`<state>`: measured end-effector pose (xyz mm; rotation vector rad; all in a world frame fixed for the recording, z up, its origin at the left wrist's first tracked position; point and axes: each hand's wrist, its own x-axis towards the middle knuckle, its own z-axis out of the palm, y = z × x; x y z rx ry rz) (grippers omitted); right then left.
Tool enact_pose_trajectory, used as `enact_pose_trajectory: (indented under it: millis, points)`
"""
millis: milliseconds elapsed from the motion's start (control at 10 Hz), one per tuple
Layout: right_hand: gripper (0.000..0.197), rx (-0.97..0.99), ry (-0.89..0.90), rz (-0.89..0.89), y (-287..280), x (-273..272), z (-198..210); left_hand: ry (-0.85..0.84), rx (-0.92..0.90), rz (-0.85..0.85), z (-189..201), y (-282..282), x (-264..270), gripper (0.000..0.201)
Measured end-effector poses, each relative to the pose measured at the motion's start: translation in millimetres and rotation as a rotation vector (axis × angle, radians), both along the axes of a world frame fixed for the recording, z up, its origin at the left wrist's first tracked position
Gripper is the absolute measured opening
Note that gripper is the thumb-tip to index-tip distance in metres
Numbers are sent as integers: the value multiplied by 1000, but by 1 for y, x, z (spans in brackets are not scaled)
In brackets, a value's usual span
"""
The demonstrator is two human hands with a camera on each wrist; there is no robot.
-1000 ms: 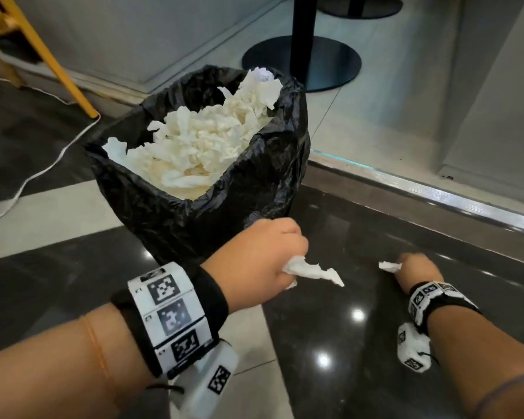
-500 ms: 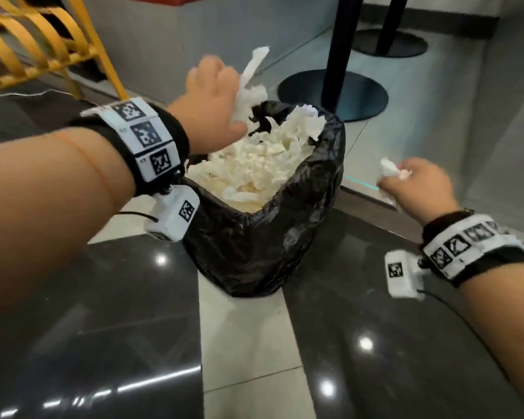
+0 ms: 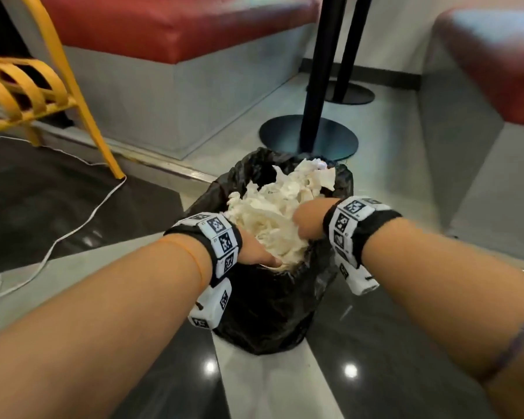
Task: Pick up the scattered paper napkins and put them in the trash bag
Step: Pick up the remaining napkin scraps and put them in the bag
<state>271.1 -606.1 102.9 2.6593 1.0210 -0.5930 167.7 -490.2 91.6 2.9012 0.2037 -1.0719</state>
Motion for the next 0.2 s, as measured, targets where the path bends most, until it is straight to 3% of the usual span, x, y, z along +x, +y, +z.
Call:
enact_pose_trajectory:
  millis: [100, 200]
  points:
    - [35, -245, -38, -48, 1, 2, -16, -100, -48, -78, 5, 23, 2, 64]
    - [40, 100, 31, -45, 3, -7, 11, -503, -149, -160, 17, 50, -10, 44]
